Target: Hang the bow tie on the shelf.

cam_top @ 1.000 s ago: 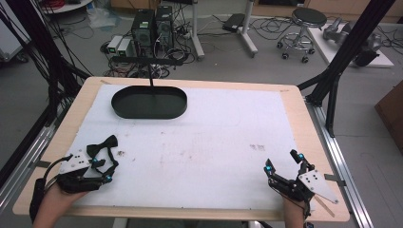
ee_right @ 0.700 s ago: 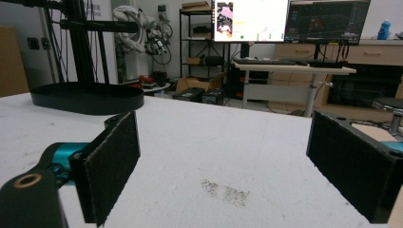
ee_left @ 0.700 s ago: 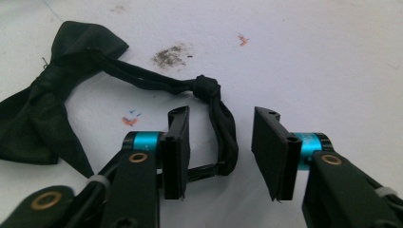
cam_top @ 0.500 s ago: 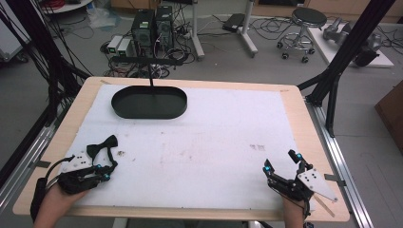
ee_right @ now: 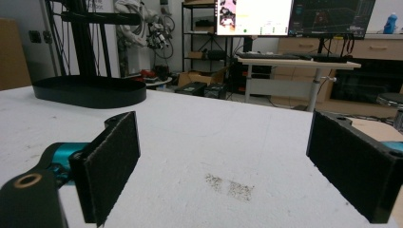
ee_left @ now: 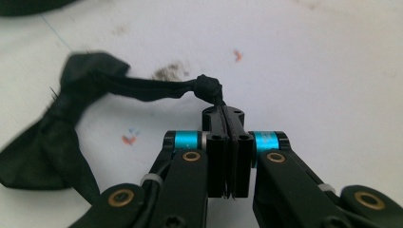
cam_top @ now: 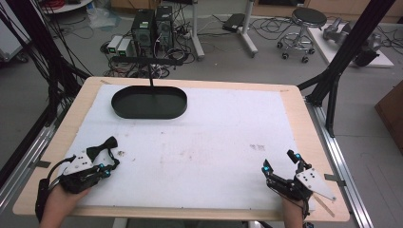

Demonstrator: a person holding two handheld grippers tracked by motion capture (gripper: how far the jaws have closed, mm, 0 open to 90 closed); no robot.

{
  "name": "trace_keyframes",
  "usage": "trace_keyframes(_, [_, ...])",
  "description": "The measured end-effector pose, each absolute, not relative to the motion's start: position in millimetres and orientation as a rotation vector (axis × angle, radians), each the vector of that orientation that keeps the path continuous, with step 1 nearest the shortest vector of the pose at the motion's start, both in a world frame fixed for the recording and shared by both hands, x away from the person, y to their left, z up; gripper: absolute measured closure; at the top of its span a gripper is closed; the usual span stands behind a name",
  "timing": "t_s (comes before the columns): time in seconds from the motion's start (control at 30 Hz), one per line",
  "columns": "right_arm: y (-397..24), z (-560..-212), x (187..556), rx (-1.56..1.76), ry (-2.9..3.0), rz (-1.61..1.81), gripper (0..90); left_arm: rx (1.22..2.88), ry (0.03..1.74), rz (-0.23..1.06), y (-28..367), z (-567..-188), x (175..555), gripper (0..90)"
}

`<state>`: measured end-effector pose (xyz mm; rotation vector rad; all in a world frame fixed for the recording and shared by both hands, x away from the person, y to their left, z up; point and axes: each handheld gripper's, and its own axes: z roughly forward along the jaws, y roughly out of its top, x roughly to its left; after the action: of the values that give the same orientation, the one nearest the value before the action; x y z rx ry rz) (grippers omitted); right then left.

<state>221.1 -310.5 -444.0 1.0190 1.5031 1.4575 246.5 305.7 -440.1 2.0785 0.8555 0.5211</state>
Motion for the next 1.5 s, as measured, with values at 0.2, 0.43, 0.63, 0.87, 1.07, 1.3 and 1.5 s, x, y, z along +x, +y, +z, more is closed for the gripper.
trace_keyframes(0.2, [-309,-445,221,1.027,1.508,1.459,9.8,1.948,0.794,0.603,304,-423,239,88.2])
trace_keyframes(0.43, [-310,-445,220,1.031,1.507,1.459,9.8,1.848,0.753,0.66,306,-407,235,88.2])
trace_keyframes(0.63, [-311,-445,219,1.038,1.5,1.456,9.8,1.825,0.717,0.7,302,-396,240,88.3])
trace_keyframes(0.87, [-311,-445,220,1.043,1.503,1.448,9.8,1.772,0.681,0.742,294,-379,249,88.5])
trace_keyframes(1.07, [-311,-446,221,1.045,1.503,1.448,9.8,1.711,0.663,0.76,290,-360,261,88.5])
trace_keyframes(1.3, [-311,-447,222,1.059,1.515,1.44,9.8,1.681,0.635,0.758,285,-337,282,88.5])
trace_keyframes(1.5, [-309,-447,222,1.047,1.527,1.428,9.8,1.655,0.625,0.761,284,-319,304,88.5])
